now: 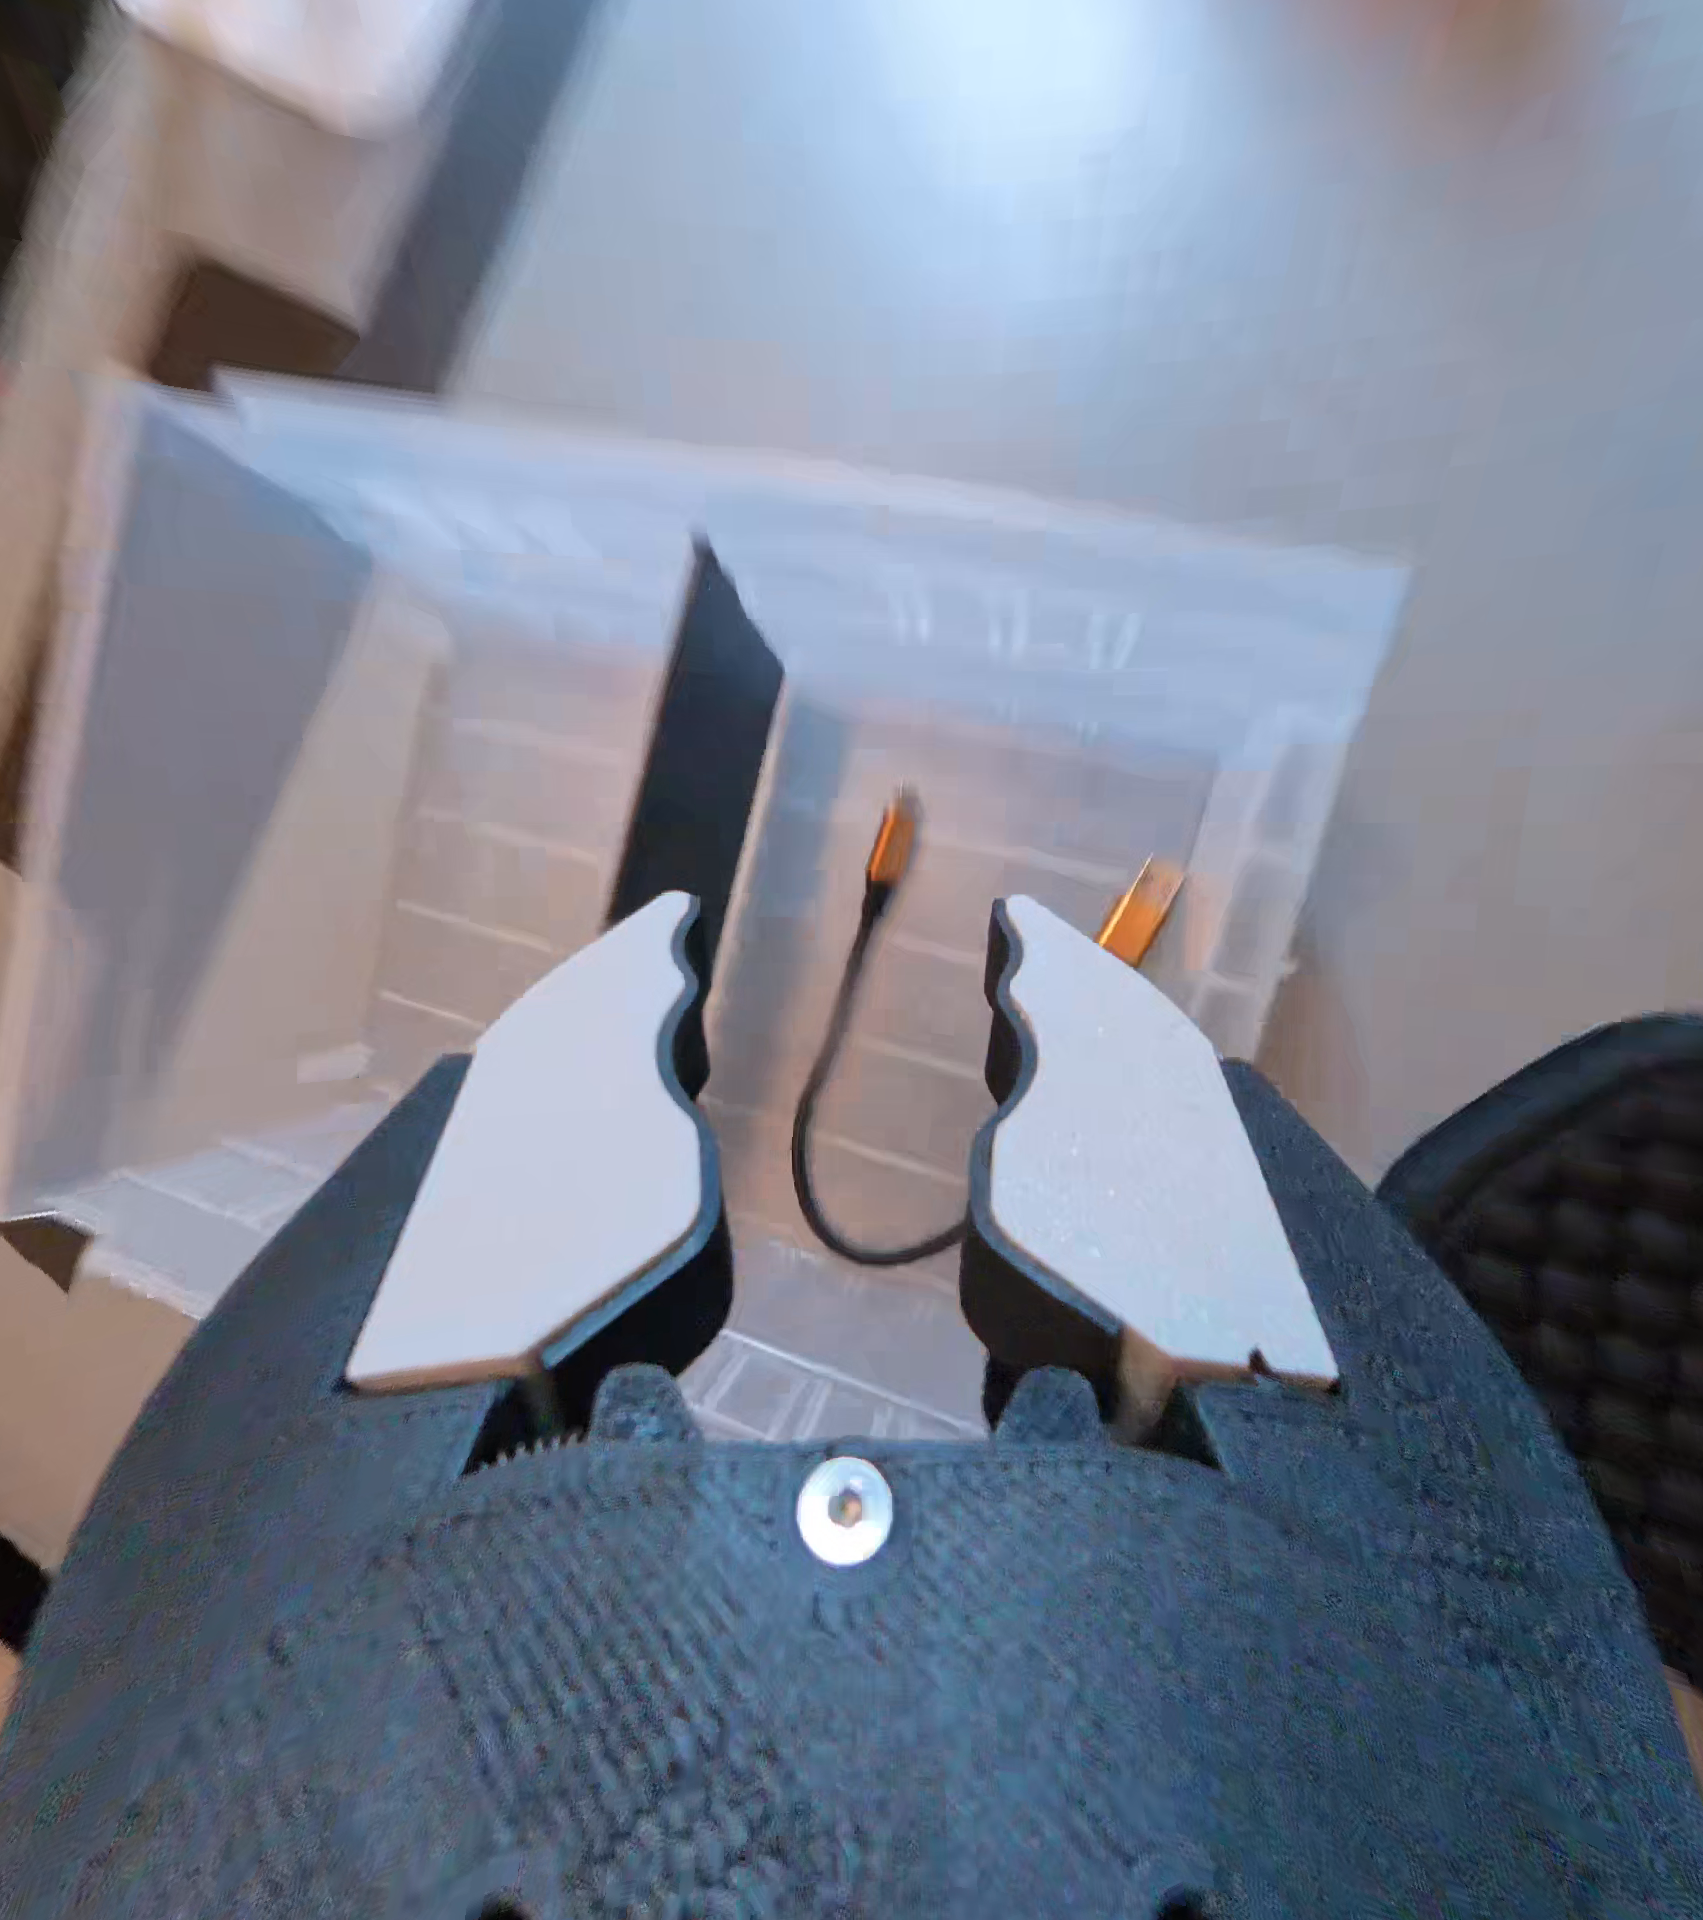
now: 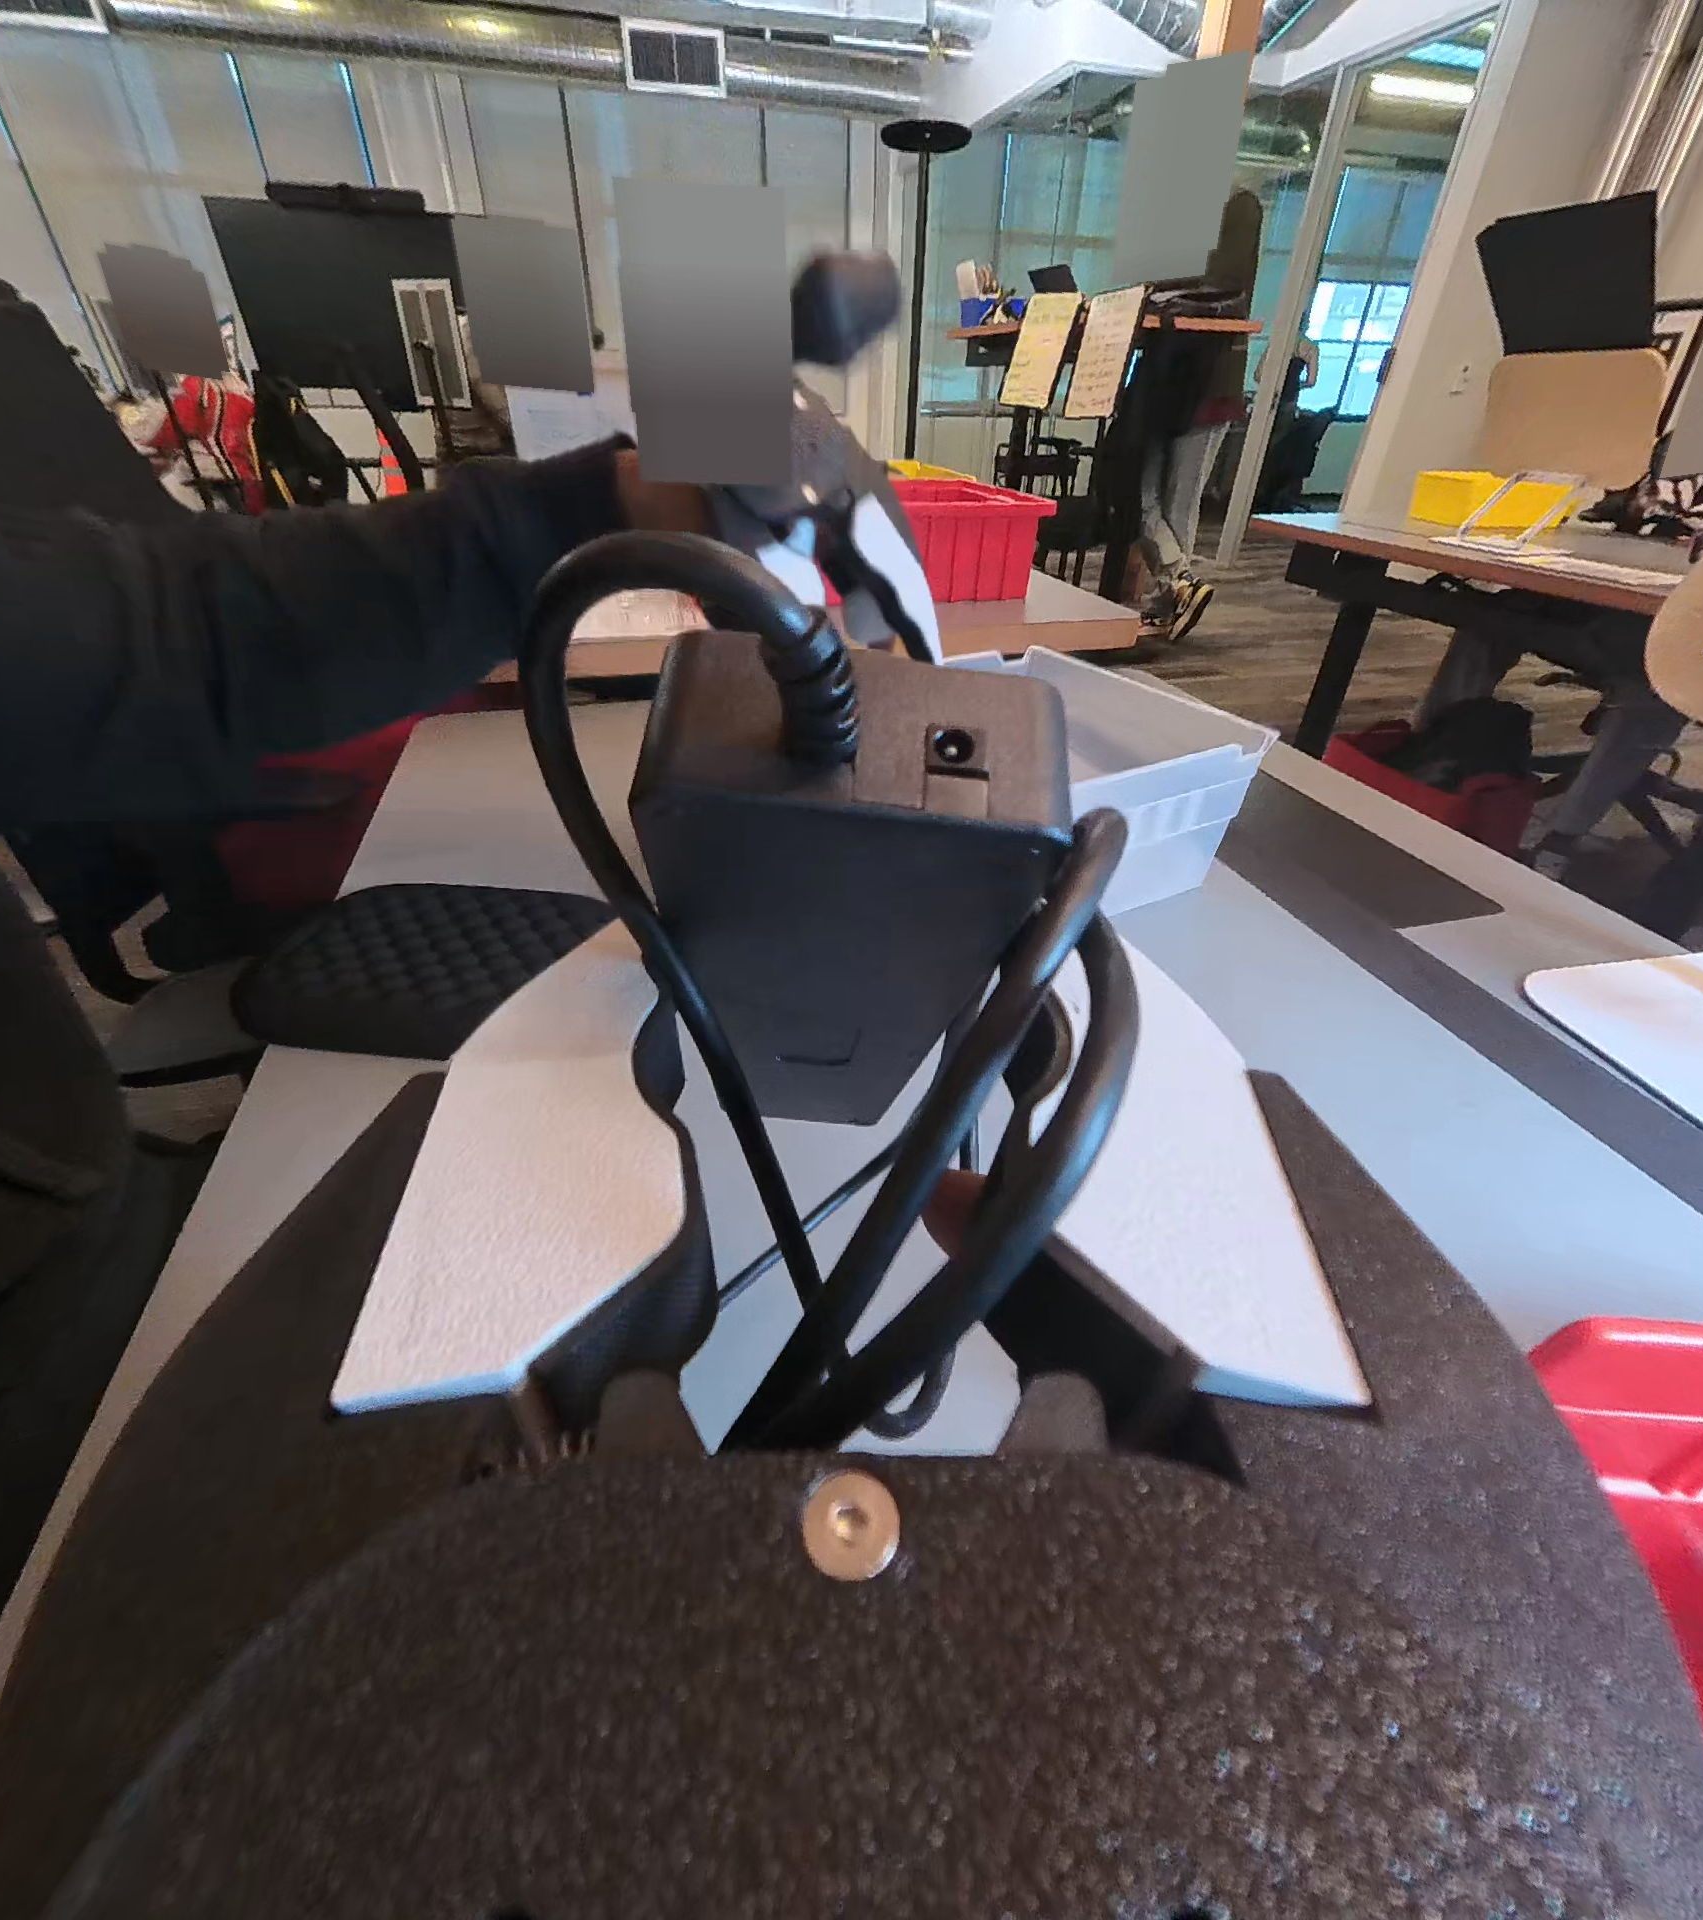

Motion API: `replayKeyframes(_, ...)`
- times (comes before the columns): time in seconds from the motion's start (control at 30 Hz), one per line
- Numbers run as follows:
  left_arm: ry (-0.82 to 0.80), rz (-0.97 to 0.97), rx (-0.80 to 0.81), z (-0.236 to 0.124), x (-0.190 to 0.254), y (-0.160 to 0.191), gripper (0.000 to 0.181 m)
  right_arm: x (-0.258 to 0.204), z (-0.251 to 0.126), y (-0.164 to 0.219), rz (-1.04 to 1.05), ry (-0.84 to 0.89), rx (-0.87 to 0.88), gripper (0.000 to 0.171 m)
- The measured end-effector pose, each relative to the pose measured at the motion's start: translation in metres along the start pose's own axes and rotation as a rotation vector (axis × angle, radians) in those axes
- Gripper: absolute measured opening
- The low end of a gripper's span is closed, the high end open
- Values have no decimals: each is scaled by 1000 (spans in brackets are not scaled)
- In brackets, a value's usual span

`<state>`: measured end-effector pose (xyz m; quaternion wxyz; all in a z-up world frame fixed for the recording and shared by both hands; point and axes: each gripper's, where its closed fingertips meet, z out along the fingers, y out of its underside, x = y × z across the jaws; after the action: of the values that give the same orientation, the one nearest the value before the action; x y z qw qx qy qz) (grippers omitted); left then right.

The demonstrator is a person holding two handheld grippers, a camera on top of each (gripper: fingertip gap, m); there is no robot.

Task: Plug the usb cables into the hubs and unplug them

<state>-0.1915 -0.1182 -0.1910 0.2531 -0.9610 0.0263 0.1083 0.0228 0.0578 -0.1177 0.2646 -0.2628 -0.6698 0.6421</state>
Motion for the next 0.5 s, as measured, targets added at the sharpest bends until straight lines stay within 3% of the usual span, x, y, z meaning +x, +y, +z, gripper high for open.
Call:
replayKeyframes(0.03, 27, 17, -82, 18, 1, 14, 49, -1, 2, 3, 1, -3, -8, 60)
replayKeyframes(0.13, 78, 73, -248, 57, 5, 41, 46, -3, 5, 8, 0, -13, -27, 60)
replayKeyframes(0.27, 123, 96, -322, 85, 8, 49, 40, -3, 6, 12, 16, -25, -31, 60)
replayKeyframes(0.4, 125, 80, -315, 97, 7, 44, 10, -1, 6, 15, 30, -34, -37, 61)
replayKeyframes(0.5, 113, 70, -287, 84, 8, 32, 10, 0, 4, 14, 26, -29, -32, 61)
